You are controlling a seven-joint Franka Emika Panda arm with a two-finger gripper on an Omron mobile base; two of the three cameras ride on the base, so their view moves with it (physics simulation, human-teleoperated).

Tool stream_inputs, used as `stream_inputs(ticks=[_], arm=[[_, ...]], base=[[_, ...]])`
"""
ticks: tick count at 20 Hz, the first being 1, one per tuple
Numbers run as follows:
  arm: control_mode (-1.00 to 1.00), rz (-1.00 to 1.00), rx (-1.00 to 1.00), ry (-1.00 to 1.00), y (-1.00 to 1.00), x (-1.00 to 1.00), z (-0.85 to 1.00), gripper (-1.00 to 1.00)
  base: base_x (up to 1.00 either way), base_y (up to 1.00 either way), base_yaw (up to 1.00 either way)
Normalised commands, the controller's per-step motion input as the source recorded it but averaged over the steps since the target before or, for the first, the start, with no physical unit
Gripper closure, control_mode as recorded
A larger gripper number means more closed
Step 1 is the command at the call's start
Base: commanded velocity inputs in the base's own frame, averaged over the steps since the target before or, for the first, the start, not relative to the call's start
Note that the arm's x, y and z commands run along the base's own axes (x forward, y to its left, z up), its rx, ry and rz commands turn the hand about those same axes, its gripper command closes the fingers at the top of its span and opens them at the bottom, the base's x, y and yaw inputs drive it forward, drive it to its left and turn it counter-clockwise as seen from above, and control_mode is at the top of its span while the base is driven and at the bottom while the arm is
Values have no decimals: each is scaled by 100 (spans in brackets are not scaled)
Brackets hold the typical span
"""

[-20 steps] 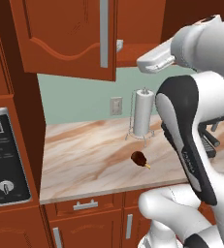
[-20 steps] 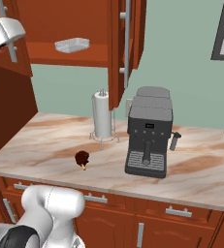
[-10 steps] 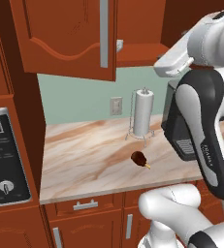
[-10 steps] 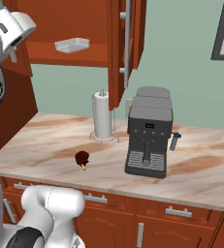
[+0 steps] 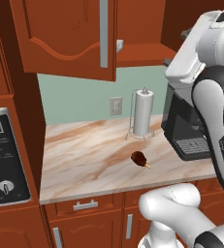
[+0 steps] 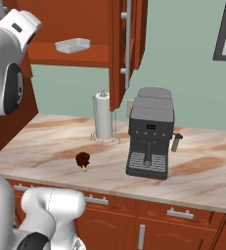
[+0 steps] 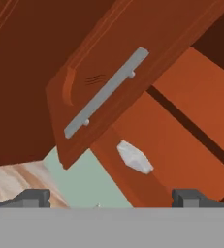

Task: Retrieve the tupperware from the cabinet, then place the raw meat into the tupperware to avoid contamination.

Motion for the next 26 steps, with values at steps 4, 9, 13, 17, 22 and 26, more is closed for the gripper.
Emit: stream_inputs(ticks=[4, 9, 13, 17, 22, 26], arm=[[-100, 19, -15, -16, 0, 14, -31, -100], [-100, 17, -17, -19, 3, 8, -23, -100], [-100, 13, -18, -14, 0, 2, -8, -100], [-100, 13, -19, -15, 0, 7, -2, -100], [-100, 9, -21, -12, 0, 17, 0, -100], [-100, 2, -23, -8, 0, 25, 0, -100]], base=[[0, 0, 0], [0, 0, 0], [0, 0, 0], [0, 0, 0], [0, 0, 0], [0, 0, 0]])
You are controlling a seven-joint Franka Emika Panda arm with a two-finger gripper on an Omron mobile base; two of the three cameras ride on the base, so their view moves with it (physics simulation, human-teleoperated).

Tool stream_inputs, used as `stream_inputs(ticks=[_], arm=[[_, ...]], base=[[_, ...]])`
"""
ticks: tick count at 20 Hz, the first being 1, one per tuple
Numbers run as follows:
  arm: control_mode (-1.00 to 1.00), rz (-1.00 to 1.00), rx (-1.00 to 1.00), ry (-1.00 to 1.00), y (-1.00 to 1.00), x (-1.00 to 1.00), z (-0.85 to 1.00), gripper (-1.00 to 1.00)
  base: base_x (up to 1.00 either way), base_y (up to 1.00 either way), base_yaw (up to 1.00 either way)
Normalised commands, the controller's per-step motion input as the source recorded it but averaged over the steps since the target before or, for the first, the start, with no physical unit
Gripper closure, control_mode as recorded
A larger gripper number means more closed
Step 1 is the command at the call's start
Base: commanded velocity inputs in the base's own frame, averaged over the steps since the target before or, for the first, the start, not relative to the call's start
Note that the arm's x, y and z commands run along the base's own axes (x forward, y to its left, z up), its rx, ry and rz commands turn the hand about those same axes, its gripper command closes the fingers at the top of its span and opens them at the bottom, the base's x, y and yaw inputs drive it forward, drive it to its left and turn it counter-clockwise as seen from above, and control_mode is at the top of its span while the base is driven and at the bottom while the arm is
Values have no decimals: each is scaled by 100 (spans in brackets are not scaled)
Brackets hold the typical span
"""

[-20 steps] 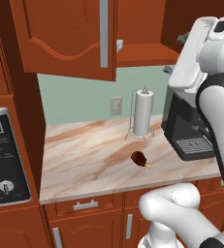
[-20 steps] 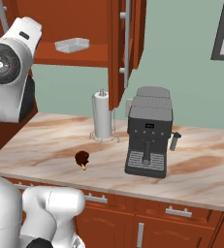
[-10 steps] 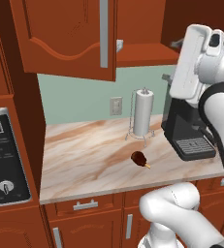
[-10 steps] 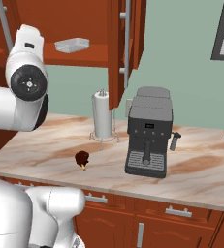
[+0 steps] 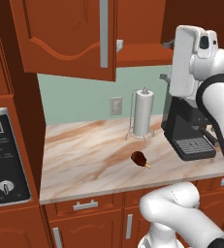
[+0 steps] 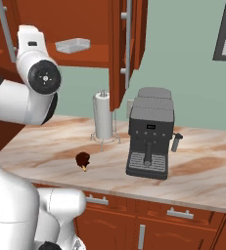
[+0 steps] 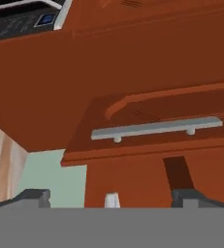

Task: Retrieve the tupperware from the cabinet, then place the raw meat into the tupperware to avoid contamination.

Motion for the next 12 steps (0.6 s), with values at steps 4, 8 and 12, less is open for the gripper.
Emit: stream_inputs(ticks=[4, 8, 12], arm=[[-100, 0, -22, -7, 8, 22, 0, -100], [-100, 0, -17, -7, 14, 26, 0, -100], [-100, 0, -11, -4, 3, 29, -3, -100]], base=[[0, 0, 0], [0, 0, 0], [0, 0, 0]])
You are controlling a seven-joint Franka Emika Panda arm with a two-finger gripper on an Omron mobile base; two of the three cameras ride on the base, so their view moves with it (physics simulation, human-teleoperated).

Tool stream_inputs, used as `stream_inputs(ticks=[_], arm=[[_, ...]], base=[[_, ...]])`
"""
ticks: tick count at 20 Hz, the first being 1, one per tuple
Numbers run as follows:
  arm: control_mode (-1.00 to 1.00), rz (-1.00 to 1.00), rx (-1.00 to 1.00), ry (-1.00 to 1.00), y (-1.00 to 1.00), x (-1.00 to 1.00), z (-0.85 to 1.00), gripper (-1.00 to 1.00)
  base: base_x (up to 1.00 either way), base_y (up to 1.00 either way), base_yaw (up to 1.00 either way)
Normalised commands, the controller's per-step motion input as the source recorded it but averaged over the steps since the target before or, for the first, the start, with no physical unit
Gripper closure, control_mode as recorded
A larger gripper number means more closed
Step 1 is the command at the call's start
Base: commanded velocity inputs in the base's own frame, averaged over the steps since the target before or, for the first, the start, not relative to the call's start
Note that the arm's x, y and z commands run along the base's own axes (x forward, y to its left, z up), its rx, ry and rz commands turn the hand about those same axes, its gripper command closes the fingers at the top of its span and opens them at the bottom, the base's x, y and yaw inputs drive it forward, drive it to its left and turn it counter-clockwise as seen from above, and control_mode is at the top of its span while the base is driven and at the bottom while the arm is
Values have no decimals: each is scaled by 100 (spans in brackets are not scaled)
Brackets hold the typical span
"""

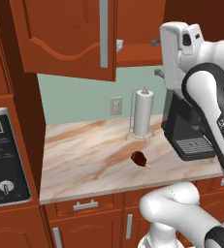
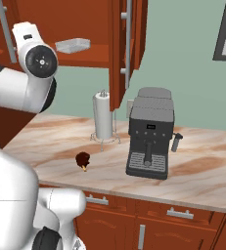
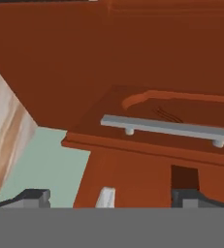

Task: Retrieve the tupperware from the cabinet, then place the raw meat into the tupperware to avoid contamination.

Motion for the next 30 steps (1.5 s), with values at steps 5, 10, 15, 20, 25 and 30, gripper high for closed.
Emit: stream_inputs(ticks=[5, 10, 15, 20, 25, 30], arm=[[-100, -3, -2, -3, 0, 34, -12, -100], [-100, -8, 5, -3, 1, 30, -4, -100], [-100, -4, 10, -1, 13, 12, 0, -100], [-100, 0, 8, 0, 6, 4, 1, -100], [-100, 0, 6, 0, -2, 0, 7, -100], [-100, 0, 6, 0, 0, 0, 7, -100]], base=[[0, 0, 0], [0, 0, 0], [0, 0, 0], [0, 0, 0], [0, 0, 0], [0, 0, 0]])
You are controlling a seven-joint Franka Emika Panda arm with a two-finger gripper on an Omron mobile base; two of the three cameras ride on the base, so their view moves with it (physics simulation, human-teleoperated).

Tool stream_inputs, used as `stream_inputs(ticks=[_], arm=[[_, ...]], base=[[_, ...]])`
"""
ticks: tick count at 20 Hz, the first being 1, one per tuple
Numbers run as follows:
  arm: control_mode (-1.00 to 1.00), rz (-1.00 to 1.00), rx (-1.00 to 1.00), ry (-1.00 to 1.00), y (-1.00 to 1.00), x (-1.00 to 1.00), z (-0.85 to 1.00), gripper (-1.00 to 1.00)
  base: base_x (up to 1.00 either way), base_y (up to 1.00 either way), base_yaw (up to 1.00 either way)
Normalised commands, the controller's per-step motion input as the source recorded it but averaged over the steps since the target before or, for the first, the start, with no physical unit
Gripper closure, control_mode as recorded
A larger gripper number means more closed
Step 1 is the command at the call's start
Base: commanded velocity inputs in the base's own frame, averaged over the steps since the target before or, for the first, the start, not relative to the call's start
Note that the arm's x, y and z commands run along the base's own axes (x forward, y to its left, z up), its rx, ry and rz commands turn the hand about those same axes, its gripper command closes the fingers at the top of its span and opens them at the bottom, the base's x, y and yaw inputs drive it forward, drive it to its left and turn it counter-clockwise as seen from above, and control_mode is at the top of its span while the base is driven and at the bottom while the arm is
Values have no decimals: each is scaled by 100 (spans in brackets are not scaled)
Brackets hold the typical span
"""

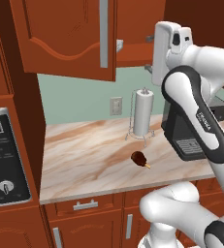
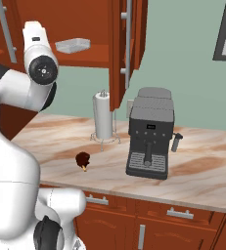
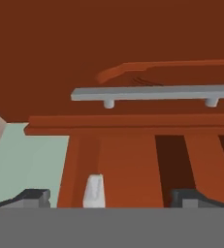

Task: Retrieve the tupperware from the cabinet, then place the raw meat into the tupperware to avoid contamination.

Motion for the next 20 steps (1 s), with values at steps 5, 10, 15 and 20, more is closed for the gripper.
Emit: stream_inputs(ticks=[5, 10, 15, 20], arm=[[-100, 0, 4, 0, 0, 2, 4, -100], [-100, 0, 3, -1, 0, 0, 3, -100], [-100, 3, 1, -1, 0, 0, 0, -100], [-100, 5, 0, 0, 0, 0, 0, -100]], base=[[0, 0, 0], [0, 0, 0], [0, 0, 0], [0, 0, 0]])
